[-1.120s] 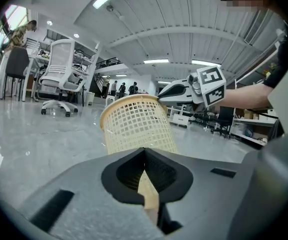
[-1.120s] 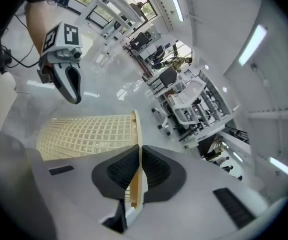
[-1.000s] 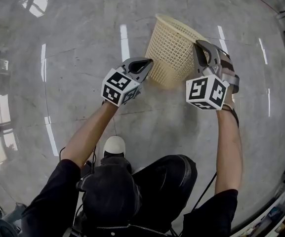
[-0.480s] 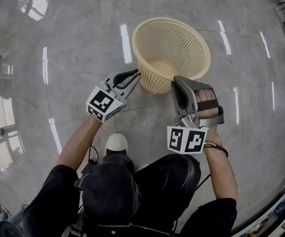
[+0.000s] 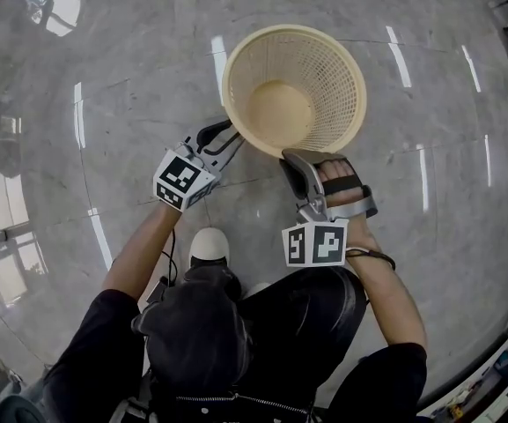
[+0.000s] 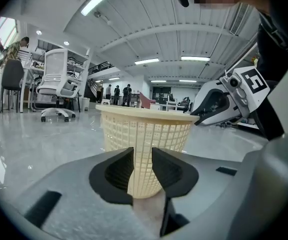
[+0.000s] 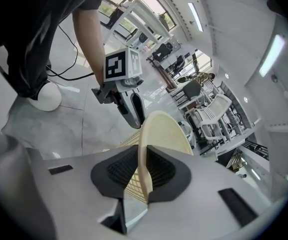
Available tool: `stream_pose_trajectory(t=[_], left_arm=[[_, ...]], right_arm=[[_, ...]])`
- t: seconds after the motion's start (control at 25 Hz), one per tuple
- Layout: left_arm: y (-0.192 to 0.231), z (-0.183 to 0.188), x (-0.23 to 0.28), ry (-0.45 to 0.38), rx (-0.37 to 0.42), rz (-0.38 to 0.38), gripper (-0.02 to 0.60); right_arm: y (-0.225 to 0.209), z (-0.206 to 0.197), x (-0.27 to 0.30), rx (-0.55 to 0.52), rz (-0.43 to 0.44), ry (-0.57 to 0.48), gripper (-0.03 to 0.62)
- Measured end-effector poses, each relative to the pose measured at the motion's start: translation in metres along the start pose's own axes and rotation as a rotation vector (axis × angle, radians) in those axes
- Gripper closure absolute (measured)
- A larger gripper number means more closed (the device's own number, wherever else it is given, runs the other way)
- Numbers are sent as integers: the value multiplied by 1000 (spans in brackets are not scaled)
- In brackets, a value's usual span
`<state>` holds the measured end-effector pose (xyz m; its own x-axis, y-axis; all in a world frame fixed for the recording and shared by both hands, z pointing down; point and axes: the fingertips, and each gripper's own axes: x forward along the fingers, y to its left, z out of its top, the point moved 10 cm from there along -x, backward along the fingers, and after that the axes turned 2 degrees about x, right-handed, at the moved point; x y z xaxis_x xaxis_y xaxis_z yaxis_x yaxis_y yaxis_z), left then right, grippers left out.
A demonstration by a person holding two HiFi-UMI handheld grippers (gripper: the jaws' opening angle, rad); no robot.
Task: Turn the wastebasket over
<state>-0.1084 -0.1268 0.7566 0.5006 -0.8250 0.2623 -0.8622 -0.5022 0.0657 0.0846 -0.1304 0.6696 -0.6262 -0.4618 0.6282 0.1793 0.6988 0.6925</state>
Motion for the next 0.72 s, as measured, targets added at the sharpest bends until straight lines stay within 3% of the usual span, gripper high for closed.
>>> stream_pose_trajectory(t=[0.48,0.56,0.72], left_arm=[[15,9,-34,-16,22,52,482],[20,14,-39,-27,33,67,482],[27,31,-48,-66,41,96,482]], right_arm=[[-10,1,-2,96,71,-14,548],[-11,2,-4,112,72,-37,521],[-32,12,-18,273,91,-148,482]])
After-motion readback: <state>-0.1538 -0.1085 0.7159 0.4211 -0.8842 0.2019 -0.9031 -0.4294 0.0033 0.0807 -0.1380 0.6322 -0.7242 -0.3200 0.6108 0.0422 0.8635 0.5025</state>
